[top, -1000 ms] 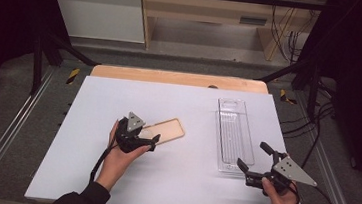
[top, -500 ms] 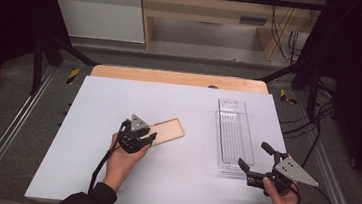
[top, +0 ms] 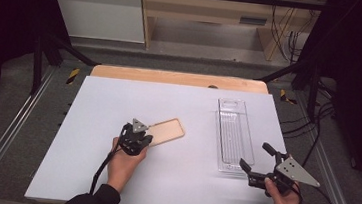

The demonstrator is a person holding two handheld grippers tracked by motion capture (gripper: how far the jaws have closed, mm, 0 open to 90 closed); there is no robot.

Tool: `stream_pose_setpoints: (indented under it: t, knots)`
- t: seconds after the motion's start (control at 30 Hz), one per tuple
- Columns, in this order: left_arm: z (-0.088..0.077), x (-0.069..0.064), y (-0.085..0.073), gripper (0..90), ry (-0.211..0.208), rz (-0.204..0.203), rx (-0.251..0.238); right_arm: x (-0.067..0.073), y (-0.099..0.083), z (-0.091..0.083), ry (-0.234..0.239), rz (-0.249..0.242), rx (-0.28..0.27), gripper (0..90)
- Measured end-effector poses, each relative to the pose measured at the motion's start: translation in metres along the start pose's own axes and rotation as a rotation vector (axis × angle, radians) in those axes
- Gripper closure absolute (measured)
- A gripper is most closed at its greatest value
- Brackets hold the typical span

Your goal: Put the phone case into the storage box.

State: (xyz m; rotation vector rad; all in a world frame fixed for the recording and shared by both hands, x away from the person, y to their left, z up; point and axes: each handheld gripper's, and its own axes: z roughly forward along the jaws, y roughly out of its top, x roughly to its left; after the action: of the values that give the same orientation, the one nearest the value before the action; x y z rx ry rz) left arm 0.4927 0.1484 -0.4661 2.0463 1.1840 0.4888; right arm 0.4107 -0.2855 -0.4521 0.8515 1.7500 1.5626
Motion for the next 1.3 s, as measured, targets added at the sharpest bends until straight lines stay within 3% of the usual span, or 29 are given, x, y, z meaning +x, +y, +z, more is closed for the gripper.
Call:
stream_pose_setpoints:
  t: [0.4, 0.67, 0.77, 0.93, 1.07, 1.3]
  knots:
    - [0.000, 0.008, -0.007, 90.0, 0.016, -0.002, 0.069, 0.003, 0.000, 0.001, 0.000, -0.017, 0.008, 3.8]
    - [-0.010, 0.010, -0.017, 90.0, -0.038, -0.005, 0.095, 0.004, 0.000, 0.002, -0.004, -0.032, 0.021, 3.8]
    - [-0.020, 0.009, -0.027, 90.0, -0.077, -0.006, 0.099, 0.005, 0.000, 0.002, -0.009, -0.032, 0.021, 3.8]
    - [-0.035, 0.006, -0.041, 90.0, -0.094, 0.035, 0.102, 0.005, 0.000, 0.002, -0.020, -0.041, 0.021, 3.9]
    - [-0.048, 0.006, -0.053, 90.0, -0.121, 0.041, 0.106, 0.006, 0.001, 0.002, -0.026, -0.042, 0.024, 3.8]
    - [-0.069, 0.011, -0.075, 90.0, -0.163, 0.013, 0.089, 0.006, 0.001, 0.003, -0.037, -0.046, 0.023, 3.8]
